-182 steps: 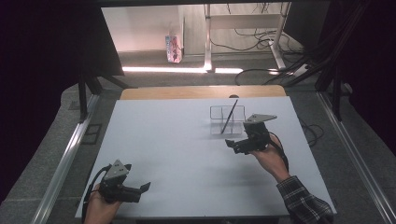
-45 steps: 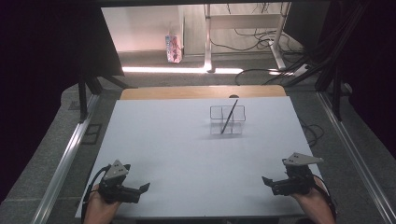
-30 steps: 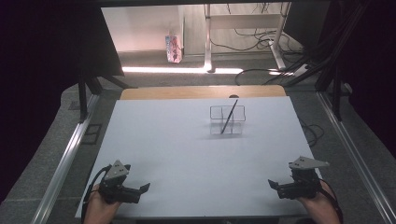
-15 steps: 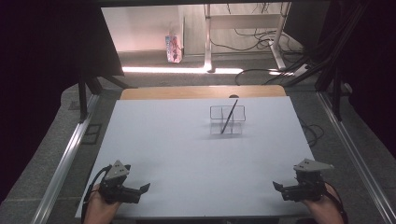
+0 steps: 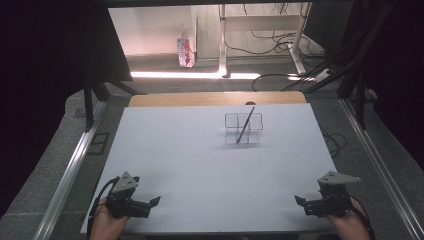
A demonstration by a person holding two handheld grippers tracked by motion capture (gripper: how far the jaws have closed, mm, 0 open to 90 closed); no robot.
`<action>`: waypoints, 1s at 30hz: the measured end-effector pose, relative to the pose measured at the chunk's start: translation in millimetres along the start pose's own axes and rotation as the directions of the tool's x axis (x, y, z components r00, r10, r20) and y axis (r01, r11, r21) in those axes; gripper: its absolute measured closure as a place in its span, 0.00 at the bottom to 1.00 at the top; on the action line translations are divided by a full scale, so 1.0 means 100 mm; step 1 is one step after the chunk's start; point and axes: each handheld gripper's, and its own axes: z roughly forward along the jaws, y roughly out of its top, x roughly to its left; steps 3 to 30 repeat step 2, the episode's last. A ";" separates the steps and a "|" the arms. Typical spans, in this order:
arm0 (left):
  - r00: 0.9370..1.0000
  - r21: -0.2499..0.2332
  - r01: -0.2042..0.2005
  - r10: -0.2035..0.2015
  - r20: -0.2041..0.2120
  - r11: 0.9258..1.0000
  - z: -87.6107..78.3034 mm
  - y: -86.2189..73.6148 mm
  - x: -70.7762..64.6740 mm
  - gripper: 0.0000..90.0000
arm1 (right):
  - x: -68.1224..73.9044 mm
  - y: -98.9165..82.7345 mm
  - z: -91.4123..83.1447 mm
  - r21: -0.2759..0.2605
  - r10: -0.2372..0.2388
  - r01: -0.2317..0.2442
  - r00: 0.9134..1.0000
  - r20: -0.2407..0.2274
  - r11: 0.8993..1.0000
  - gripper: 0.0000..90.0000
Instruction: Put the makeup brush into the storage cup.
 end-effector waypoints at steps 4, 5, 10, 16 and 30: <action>1.000 -0.002 0.002 -0.002 -0.002 1.000 0.00 0.00 0.00 0.00 | -0.01 0.00 0.00 0.003 0.001 -0.001 1.000 -0.001 1.000 0.00; 1.000 -0.002 0.002 -0.002 -0.002 1.000 0.00 0.00 0.00 0.00 | -0.01 0.00 0.00 0.003 0.001 -0.001 1.000 -0.001 1.000 0.00; 1.000 -0.002 0.002 -0.002 -0.002 1.000 0.00 0.00 0.00 0.00 | -0.01 0.00 0.00 0.003 0.001 -0.001 1.000 -0.001 1.000 0.00; 1.000 -0.002 0.002 -0.002 -0.002 1.000 0.00 0.00 0.00 0.00 | -0.01 0.00 0.00 0.003 0.001 -0.001 1.000 -0.001 1.000 0.00; 1.000 -0.002 0.002 -0.002 -0.002 1.000 0.00 0.00 0.00 0.00 | -0.01 0.00 0.00 0.003 0.001 -0.001 1.000 -0.001 1.000 0.00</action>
